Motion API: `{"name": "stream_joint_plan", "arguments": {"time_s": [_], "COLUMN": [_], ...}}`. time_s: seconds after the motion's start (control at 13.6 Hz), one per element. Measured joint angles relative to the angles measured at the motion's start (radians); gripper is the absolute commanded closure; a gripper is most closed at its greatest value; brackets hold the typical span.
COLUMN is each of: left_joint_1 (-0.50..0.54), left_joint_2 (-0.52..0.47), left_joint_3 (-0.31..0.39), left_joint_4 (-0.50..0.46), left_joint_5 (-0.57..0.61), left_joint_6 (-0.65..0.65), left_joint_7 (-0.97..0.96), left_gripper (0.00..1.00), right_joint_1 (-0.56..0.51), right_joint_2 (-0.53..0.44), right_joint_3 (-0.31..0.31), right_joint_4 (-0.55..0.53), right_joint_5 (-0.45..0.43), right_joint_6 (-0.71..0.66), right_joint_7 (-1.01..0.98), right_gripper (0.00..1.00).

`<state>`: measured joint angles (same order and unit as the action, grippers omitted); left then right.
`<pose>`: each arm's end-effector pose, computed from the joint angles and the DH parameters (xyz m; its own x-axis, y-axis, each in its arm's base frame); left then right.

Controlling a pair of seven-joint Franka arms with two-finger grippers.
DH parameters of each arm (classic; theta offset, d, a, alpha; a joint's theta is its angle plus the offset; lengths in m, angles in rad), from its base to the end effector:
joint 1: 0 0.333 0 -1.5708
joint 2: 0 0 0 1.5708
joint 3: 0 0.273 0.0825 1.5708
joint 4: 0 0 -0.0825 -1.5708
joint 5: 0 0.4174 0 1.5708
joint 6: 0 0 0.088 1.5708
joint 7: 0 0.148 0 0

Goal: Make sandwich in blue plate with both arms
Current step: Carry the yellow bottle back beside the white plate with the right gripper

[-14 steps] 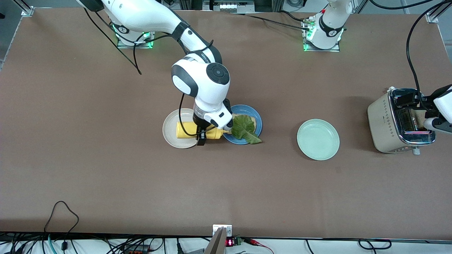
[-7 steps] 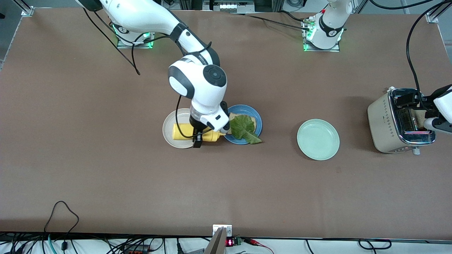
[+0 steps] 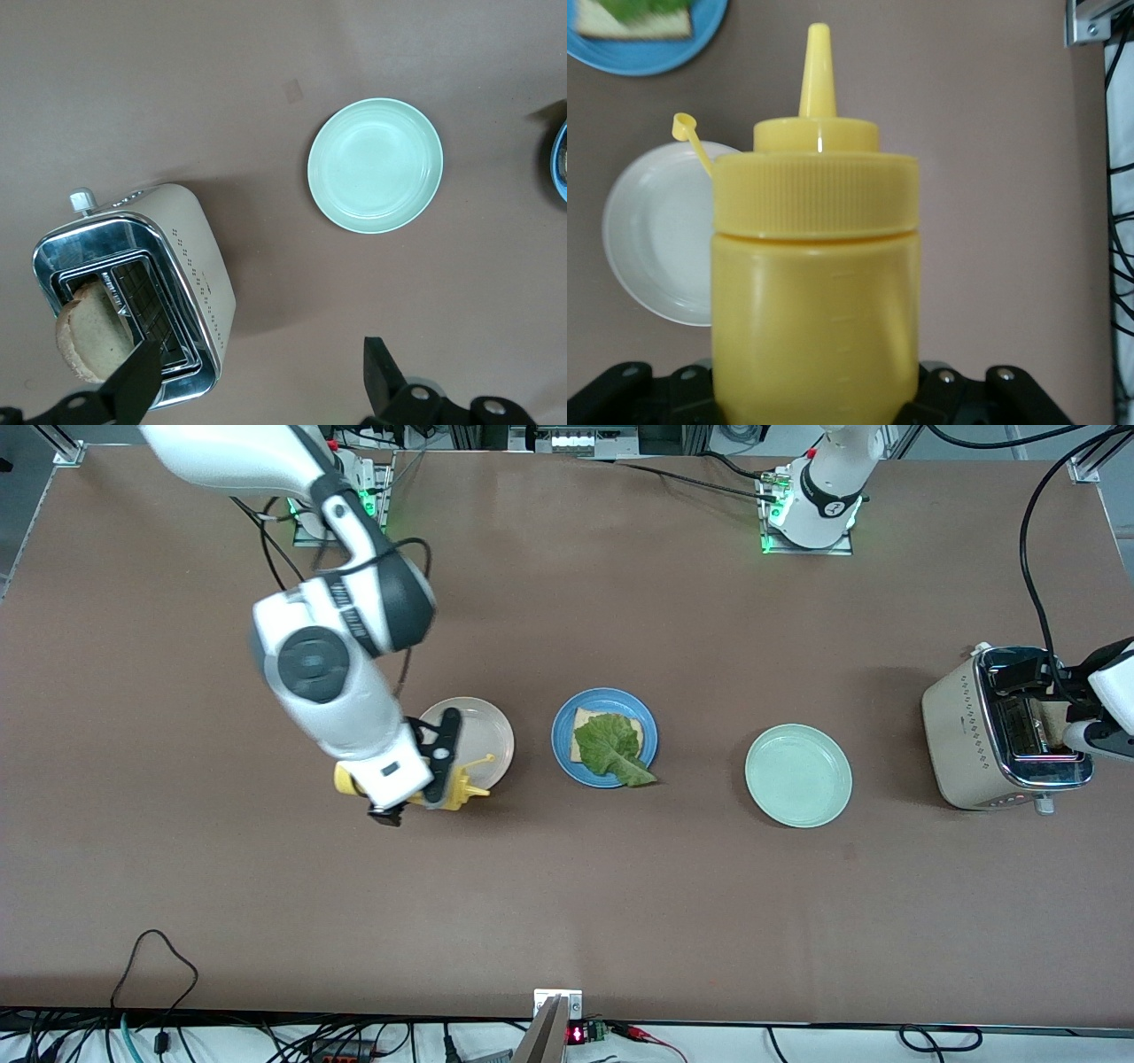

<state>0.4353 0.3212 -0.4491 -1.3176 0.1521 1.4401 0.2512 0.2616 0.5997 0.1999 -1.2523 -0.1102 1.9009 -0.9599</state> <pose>0.6393 0.0478 0.4739 0.9551 -0.2456 -0.1659 -0.2444 -0.9693 0.0276 0.6801 0.2955 0.3379 0.1526 0.9875 0.0394 0.9870 -0.1543 0.0456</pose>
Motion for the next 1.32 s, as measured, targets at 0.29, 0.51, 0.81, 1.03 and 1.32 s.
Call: {"name": "stream_joint_plan", "arguments": {"time_s": [0.29,0.51,0.81,1.03,1.32], "left_joint_1": [0.000,0.000,0.000,0.000,0.000], "left_joint_2": [0.000,0.000,0.000,0.000,0.000], "left_joint_3": [0.000,0.000,0.000,0.000,0.000], "left_joint_4": [0.000,0.000,0.000,0.000,0.000], "left_joint_5": [0.000,0.000,0.000,0.000,0.000], "left_joint_6": [0.000,0.000,0.000,0.000,0.000], "left_joint_7": [0.000,0.000,0.000,0.000,0.000], "left_gripper": [0.00,0.00,0.00,0.00,0.00], "right_joint_1": [-0.163,-0.308,-0.463,-0.547,-0.631], "right_joint_2": [-0.020,-0.020,-0.013,0.023,0.133], "right_joint_3": [-0.002,-0.004,-0.005,-0.005,-0.004], "right_joint_4": [-0.002,-0.015,-0.090,-0.136,-0.148], "right_joint_5": [0.288,0.516,0.769,0.928,1.053], "right_joint_6": [-0.059,-0.125,-0.195,-0.265,-0.325], "right_joint_7": [-0.190,-0.362,-0.588,-0.737,-0.996], "right_gripper": [0.70,0.70,0.70,0.70,0.68]}}
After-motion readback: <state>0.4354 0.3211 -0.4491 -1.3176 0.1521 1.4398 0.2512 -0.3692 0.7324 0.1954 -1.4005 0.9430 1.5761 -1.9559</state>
